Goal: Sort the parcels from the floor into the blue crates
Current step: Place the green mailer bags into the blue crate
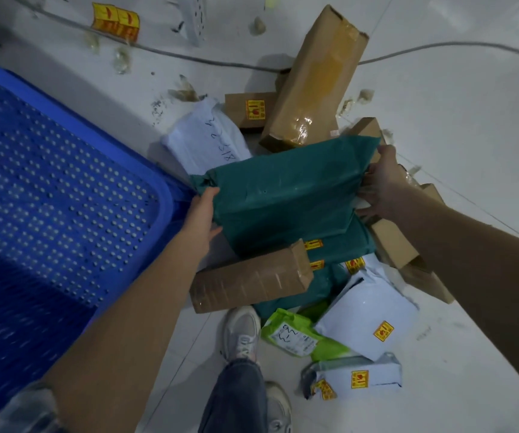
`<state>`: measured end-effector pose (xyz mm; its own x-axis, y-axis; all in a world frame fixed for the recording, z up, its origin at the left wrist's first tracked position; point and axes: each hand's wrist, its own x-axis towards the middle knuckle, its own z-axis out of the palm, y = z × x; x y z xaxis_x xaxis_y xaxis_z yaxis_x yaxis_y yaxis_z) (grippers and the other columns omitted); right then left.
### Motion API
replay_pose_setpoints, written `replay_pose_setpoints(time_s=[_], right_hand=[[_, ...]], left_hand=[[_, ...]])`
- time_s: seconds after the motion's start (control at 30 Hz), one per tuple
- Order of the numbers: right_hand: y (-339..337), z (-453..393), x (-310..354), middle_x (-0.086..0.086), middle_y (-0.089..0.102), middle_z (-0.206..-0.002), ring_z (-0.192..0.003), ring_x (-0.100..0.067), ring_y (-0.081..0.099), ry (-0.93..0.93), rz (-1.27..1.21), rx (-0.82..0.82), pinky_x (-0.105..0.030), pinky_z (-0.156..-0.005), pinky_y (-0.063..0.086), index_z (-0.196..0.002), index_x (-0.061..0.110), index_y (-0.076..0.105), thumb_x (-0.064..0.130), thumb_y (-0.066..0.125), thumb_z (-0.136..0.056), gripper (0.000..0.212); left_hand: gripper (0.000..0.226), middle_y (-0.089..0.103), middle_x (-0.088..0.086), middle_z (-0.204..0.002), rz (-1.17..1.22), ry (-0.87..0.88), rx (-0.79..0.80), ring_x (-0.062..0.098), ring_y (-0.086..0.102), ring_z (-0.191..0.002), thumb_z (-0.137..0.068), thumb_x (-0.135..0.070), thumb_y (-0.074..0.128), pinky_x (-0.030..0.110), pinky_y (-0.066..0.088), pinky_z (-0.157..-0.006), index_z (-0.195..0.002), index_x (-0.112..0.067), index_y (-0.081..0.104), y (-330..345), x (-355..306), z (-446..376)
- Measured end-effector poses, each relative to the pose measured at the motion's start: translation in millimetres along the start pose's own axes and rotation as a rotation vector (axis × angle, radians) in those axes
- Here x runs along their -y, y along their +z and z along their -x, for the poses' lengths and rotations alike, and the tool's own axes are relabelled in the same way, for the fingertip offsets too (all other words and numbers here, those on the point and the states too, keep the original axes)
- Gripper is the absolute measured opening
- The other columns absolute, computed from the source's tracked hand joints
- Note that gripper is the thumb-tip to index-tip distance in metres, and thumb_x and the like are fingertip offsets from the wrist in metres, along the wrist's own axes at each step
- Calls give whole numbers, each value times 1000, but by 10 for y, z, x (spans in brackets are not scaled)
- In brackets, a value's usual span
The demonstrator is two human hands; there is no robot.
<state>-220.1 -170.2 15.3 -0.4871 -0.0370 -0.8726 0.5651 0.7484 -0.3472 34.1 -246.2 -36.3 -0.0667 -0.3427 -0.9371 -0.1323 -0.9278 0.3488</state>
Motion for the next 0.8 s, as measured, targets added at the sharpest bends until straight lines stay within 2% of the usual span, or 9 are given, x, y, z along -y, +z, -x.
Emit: replay_pose_setpoints(time_s=[0.07,0.17,0.3,0.4,0.47,0.57,0.67,0.73,0.8], right_hand=[[-10,46,27,-5,59,-125,-111,-28,57,4,-1,-2,-38,-88,47,-126,18,55,71,28,-81,75],[-34,58,55,-7,54,-131,-117,-29,52,13,-5,-56,-36,-84,44,-132,18,50,70,28,-81,76],[-111,98,26,-11,42,-143,-128,-35,42,80,107,-126,-54,-106,34,-140,20,36,68,32,-84,74],[-163,130,-47,-10,43,-139,-127,-35,43,109,182,-106,-58,-103,38,-137,20,37,66,36,-85,69],[-191,129,-126,-10,46,-136,-123,-36,47,146,216,-98,-58,-99,42,-135,20,40,69,41,-81,73],[-228,134,-258,-11,53,-128,-112,-37,54,192,253,-74,-57,-93,46,-129,20,44,72,56,-67,82],[-291,128,-336,-13,56,-118,-105,-39,56,269,220,-11,-59,-90,47,-123,18,46,68,67,-60,82],[-333,143,-363,-14,58,-114,-104,-39,56,314,185,61,-58,-91,46,-118,17,49,63,69,-62,76],[-375,197,-411,-14,60,-112,-103,-36,57,340,165,135,-53,-93,47,-114,15,52,59,69,-67,67]], left_hand=[[39,62,-1,-110,17,5,-7,16,59,-97,-87,-39,56,35,52,-91,-123,-24,54,-11,37,52],[48,63,0,-112,5,-31,15,19,61,-99,-82,-52,57,39,53,-89,-121,-25,54,-23,106,104],[78,64,1,-118,46,-83,16,25,64,-104,-59,-72,63,48,54,-90,-123,-28,58,-52,206,191],[98,64,6,-121,190,-166,17,31,65,-103,-41,-78,70,59,51,-84,-125,-30,57,-60,281,152],[110,59,5,-128,208,-214,-31,32,61,-107,-35,-83,66,56,50,-83,-130,-30,51,-43,336,167],[98,55,5,-130,156,-224,-151,31,57,-111,-56,-81,56,48,48,-84,-135,-24,46,18,392,263],[74,61,7,-122,110,-194,-247,28,61,-104,-69,-63,63,47,51,-90,-126,-17,52,56,424,317],[64,66,6,-112,94,-191,-220,27,64,-96,-67,-59,64,44,54,-83,-114,-16,59,13,430,325],[72,69,5,-107,67,-244,-177,29,66,-94,-53,-67,64,47,54,-80,-108,-21,64,-98,490,268]])
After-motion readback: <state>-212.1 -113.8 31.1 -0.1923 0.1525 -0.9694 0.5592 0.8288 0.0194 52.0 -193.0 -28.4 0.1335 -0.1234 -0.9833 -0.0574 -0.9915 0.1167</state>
